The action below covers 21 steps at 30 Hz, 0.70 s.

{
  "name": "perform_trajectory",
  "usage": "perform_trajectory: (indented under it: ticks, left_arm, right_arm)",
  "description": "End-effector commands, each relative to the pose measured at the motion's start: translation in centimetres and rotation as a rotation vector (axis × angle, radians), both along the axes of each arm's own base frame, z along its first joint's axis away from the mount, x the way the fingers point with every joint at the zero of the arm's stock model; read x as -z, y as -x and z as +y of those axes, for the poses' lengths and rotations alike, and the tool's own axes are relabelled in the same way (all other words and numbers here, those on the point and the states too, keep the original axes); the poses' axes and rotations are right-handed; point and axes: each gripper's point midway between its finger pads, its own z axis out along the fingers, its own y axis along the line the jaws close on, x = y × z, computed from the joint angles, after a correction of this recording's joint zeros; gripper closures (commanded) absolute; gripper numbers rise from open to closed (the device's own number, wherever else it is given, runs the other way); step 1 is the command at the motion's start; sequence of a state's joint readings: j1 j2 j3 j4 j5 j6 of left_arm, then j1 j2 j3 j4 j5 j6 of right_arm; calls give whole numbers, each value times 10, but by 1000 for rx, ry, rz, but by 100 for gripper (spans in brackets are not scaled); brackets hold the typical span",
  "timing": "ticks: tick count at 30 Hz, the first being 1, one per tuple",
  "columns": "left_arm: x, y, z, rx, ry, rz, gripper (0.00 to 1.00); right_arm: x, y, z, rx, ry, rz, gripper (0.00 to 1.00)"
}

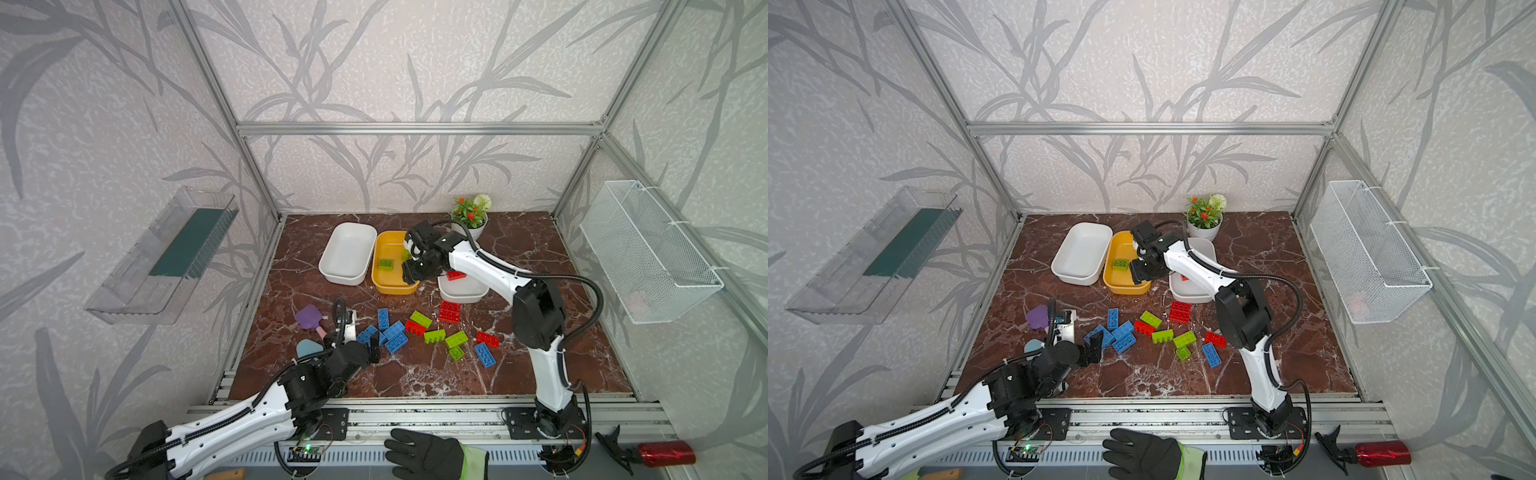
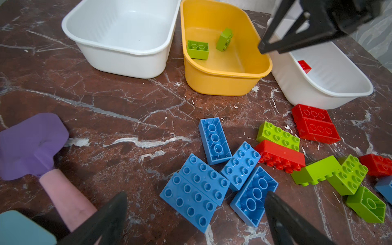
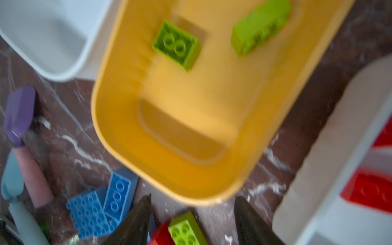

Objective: Sort the legos into containers by color
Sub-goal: 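Carry the lime-green brick over the yellow tray and release it, then lower the right gripper back to the brick pile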

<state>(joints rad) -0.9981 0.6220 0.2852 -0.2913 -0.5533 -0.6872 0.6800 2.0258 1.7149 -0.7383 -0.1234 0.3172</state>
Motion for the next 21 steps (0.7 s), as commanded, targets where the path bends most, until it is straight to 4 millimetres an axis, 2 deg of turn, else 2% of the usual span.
perform_trajectory:
  ticks: [1, 4, 5, 8, 11, 16, 18, 21]
  left_arm:
    - [-13, -6, -19, 44, 52, -11, 1]
    - [-12, -6, -34, 95, 55, 12, 1]
    - [-11, -6, -39, 112, 53, 22, 1]
    - [-8, -7, -56, 160, 53, 52, 1]
    - [-4, -8, -72, 206, 53, 87, 1]
    - [3, -8, -89, 236, 54, 132, 1]
    - [3, -8, -91, 239, 57, 139, 1]
    - [5, -7, -91, 236, 55, 144, 1]
  right_arm:
    - [-15, 21, -25, 63, -38, -64, 35]
    - [5, 56, -56, 85, 22, -30, 32]
    - [4, 67, -65, 89, 31, -34, 30]
    - [19, 93, -90, 105, 90, -5, 25]
    - [34, 116, -107, 116, 109, 25, 23]
    - [50, 136, -122, 127, 124, 57, 18]
    - [53, 138, -121, 120, 121, 67, 13]
    - [57, 140, -117, 105, 128, 73, 12]
